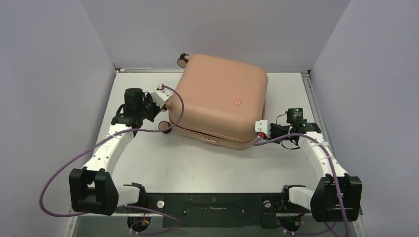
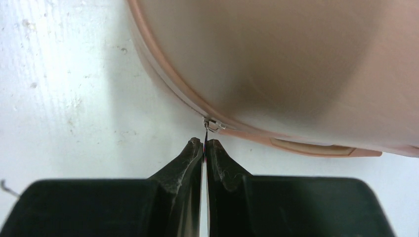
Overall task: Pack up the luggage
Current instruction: Zip the luggage at the center of the board.
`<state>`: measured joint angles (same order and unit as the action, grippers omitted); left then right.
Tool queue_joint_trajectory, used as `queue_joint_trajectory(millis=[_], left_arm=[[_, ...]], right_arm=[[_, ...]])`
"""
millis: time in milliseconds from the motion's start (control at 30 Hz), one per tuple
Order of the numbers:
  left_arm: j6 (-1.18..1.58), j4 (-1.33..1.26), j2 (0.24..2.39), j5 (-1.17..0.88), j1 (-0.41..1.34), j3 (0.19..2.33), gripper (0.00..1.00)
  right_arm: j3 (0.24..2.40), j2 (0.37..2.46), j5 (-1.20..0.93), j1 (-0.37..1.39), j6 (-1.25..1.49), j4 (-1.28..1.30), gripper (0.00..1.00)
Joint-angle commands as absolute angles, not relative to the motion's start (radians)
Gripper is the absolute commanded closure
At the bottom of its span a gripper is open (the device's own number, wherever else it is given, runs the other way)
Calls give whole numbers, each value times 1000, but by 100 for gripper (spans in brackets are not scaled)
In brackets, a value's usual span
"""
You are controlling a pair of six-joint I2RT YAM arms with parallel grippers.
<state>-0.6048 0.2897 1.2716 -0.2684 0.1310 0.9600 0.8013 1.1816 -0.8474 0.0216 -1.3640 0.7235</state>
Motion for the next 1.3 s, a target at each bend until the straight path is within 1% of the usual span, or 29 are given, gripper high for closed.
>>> queue_joint_trajectory(millis=[0, 167, 333, 567, 800, 933, 1033, 1167, 1233, 1267], left_arm=[[-461, 95, 1208, -283, 152, 1021, 100], [-424, 123, 1166, -351, 153, 1044, 100], [-378, 136, 1159, -395, 155, 1049, 100], [-357, 120, 1165, -394, 155, 1025, 100], [-346, 119, 1160, -397, 157, 1015, 100], [-340, 113, 1160, -399, 158, 999, 100], [-342, 112, 1158, -402, 158, 990, 100], [-339, 111, 1154, -421, 157, 982, 100], [-351, 126, 1151, -469, 157, 982, 100], [-365, 139, 1149, -521, 158, 982, 97]], right_arm=[[767, 1144, -908, 31, -1448, 885, 95], [747, 1107, -908, 23, -1377, 794, 95], [763, 1099, -953, 44, -1398, 849, 95], [760, 1101, -972, 133, -1401, 876, 95], [787, 1087, -976, 262, -1311, 844, 95], [824, 1117, -990, 284, -1351, 903, 95], [814, 1133, -941, 273, -1289, 828, 95], [771, 1102, -897, 267, -1147, 643, 95], [764, 1092, -887, 268, -1101, 598, 95], [765, 1092, -883, 267, -1092, 589, 95]])
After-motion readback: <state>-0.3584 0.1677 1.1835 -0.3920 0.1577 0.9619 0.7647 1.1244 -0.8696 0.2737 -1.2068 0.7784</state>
